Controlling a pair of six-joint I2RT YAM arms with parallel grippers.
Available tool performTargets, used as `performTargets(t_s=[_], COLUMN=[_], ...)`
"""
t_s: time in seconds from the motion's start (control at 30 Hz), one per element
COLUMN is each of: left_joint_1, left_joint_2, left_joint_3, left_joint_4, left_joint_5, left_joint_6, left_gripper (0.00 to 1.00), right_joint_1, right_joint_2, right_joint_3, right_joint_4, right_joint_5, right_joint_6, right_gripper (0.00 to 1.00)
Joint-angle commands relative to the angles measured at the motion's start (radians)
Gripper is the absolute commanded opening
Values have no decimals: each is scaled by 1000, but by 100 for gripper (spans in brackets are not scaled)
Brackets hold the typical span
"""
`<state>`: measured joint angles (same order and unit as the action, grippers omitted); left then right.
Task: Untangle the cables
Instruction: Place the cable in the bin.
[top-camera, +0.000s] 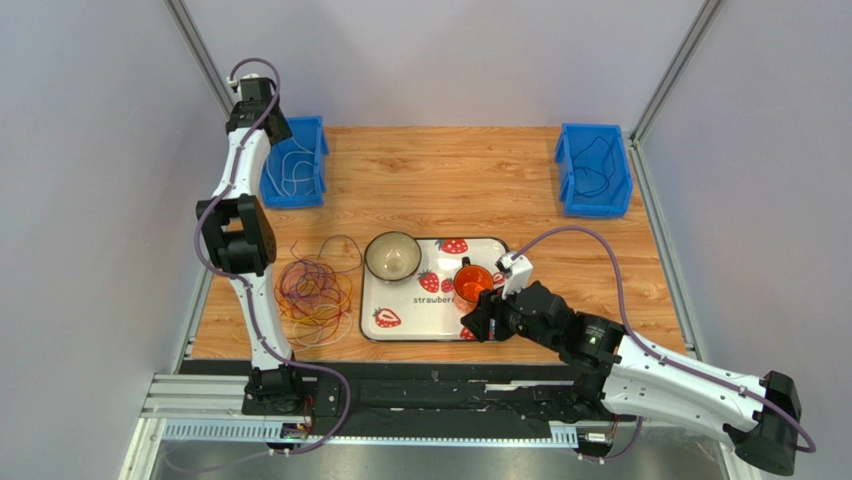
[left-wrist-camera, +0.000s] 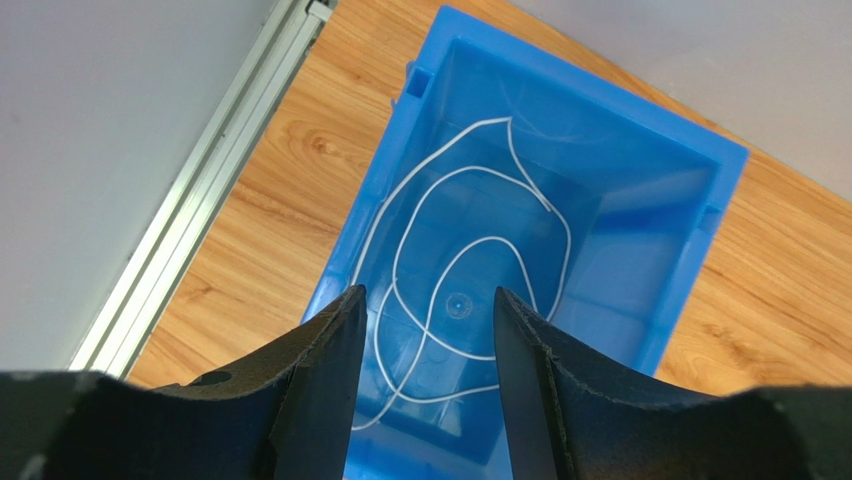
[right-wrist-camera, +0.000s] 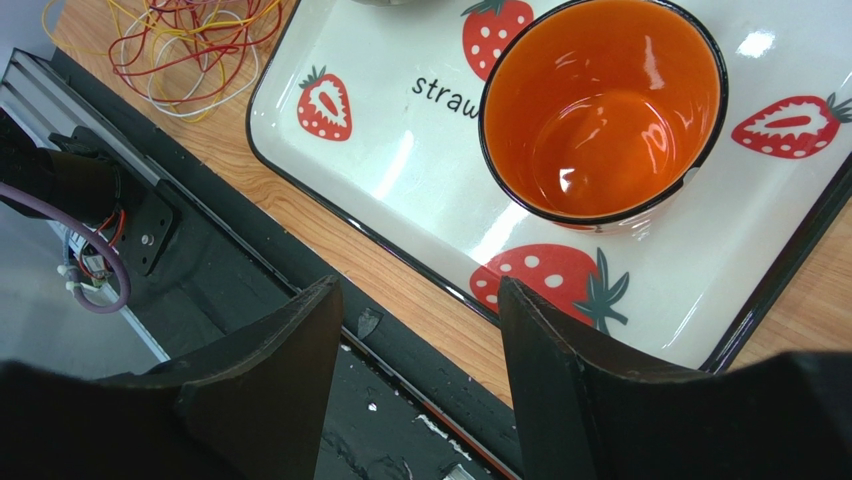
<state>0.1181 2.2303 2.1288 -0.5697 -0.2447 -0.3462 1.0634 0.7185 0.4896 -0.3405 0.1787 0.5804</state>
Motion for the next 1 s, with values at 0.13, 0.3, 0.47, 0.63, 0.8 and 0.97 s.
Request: performTargets(t_s=[0.13,0.3,0.47,0.63,0.8,0.97], left_joint_1=[3,5,5,5,6,5], left_joint_2=[-253,-369,-463,-546,-668,-829], left_joint_3=[-137,-266,-380,-507,-639,-851], left_joint_4=[-6,8,-15,-53,-91,-78], left_joint_5=[19,39,94,134,139,150], left_joint_6=[-39,-59,-86,-114,-143,-172], left_gripper=[58,57,56,56,54,54], right_joint_1=[0,0,0,0,0,0], right_joint_2=[-34,-56,-82,-96,-108,-119], right_joint_3=[27,26,20,23,26,23], right_joint_4=[14,5,-3,-9,-14,-12], right_joint_5=[-7,-10,-7,-8,-10,-19], right_joint_6=[2,-1,1,3,-2,-2], right_gripper=[62,62,62,62,62,62])
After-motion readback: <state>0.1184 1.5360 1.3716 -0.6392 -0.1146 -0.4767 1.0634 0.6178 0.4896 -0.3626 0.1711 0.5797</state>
